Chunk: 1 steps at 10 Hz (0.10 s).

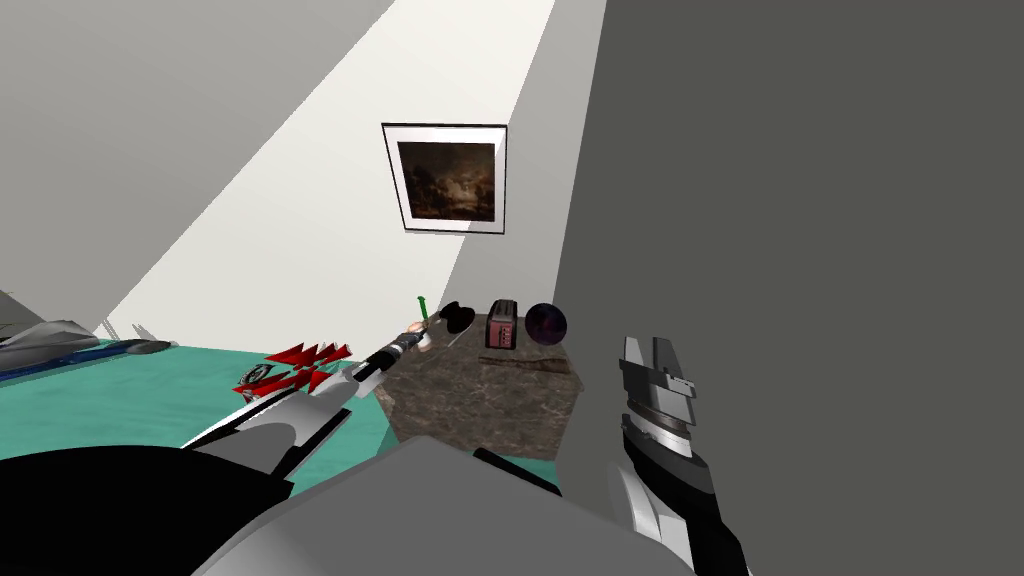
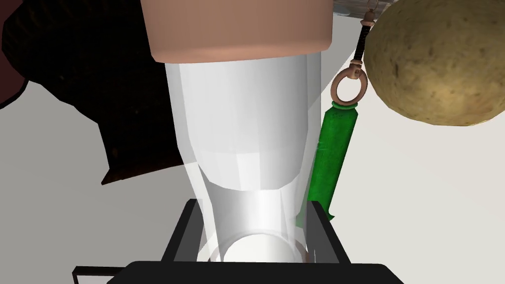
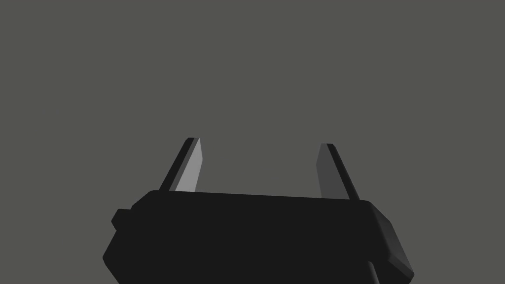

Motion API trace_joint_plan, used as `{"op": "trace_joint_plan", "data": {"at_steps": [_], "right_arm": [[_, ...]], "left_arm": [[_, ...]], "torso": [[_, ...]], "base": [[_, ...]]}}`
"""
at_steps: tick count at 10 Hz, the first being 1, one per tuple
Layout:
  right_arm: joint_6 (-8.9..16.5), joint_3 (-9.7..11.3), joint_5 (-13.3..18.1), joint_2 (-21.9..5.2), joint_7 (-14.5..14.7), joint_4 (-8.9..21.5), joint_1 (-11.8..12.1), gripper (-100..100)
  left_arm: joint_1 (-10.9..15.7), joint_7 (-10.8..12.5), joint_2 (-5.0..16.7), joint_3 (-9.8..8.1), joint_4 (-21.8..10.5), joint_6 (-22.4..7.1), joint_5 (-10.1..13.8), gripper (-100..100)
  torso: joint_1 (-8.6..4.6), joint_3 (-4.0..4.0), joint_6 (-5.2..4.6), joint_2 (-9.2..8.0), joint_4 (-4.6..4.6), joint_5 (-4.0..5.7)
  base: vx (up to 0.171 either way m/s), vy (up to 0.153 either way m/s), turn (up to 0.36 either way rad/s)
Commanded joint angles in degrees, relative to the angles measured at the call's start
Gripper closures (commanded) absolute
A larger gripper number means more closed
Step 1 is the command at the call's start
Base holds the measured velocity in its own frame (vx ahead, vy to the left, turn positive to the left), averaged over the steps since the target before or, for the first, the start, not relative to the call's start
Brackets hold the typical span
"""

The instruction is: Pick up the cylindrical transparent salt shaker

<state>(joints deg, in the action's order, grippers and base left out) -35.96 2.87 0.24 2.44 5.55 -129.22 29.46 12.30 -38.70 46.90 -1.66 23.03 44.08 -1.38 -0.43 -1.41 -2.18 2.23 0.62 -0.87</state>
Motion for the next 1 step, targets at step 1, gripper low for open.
{"op": "trace_joint_plan", "data": {"at_steps": [1], "right_arm": [[0.0,0.0,0.0,0.0,0.0,0.0,0.0,0]], "left_arm": [[0.0,0.0,0.0,0.0,0.0,0.0,0.0,0]], "torso": [[0.0,0.0,0.0,0.0,0.0,0.0]], "base": [[0.0,0.0,0.0]]}}
